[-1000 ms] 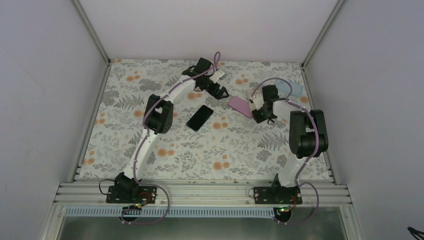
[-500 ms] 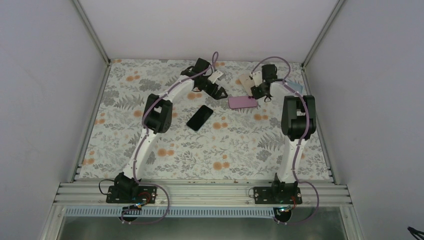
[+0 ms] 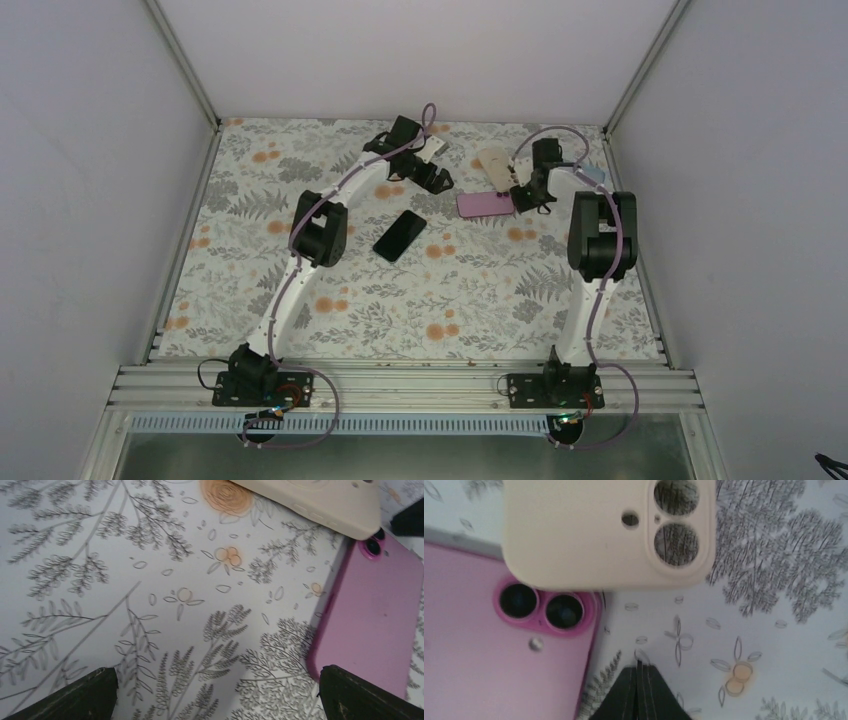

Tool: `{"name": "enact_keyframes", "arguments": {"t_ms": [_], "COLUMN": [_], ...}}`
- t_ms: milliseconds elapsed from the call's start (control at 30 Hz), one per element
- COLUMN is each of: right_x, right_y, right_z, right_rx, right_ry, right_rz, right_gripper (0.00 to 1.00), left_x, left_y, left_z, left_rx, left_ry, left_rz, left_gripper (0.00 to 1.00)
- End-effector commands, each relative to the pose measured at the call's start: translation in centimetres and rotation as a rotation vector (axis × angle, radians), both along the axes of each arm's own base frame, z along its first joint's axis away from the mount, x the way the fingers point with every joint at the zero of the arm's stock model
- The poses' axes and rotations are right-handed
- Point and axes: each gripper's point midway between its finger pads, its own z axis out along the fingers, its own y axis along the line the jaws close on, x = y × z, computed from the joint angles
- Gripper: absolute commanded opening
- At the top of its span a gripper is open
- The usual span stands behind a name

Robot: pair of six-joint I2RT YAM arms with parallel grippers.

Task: Take the phone out of the phone case

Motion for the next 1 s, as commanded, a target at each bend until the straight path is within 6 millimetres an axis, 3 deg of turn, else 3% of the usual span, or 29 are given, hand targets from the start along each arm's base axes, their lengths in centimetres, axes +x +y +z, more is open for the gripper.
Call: {"name": "enact_keyframes", "arguments": {"t_ms": [0,233,467,633,800,967], "right_x": [-1.9,-0.5,4.3,6.6,6.6,4.1], "right_y": [-0.4,1.1,3.4,5.0,6.2,6.6], "right_z": [-0.4,-2.1,-1.4,-2.6,-3.3,-5.0], "right_rx": [0.025,0.093,0.18,0.232,0.274,0.296], "right_ry": [0.04,0.03,-0.036,0.023,0.074,0.181], "right_rz": [-0.038,0.007,0.039,0.061,0.09,0.116], "right_gripper": [0.04,0.04,0.04,0.04,0.04,0.04], "left_x": [1.7,0.2,-3.2,-6.0,-9.9,-14.3], "left_y": [0.2,-2.3,-4.5,-5.3,-6.1,-6.8], "left_z": [-1.5,-2.2,-3.7,-5.8,-7.1,-7.8], "left_rx": [0.016,-0.032,-0.048,-0.022,0.002,-0.001], "left_ry": [-0.007,0.019,0.09,0.165,0.246,0.34], "left_rz": [0.088,0.028,-0.083,-0.142,-0.24,-0.348], "left_gripper": [1.0,1.0,1.0,1.0,1.0,1.0]}}
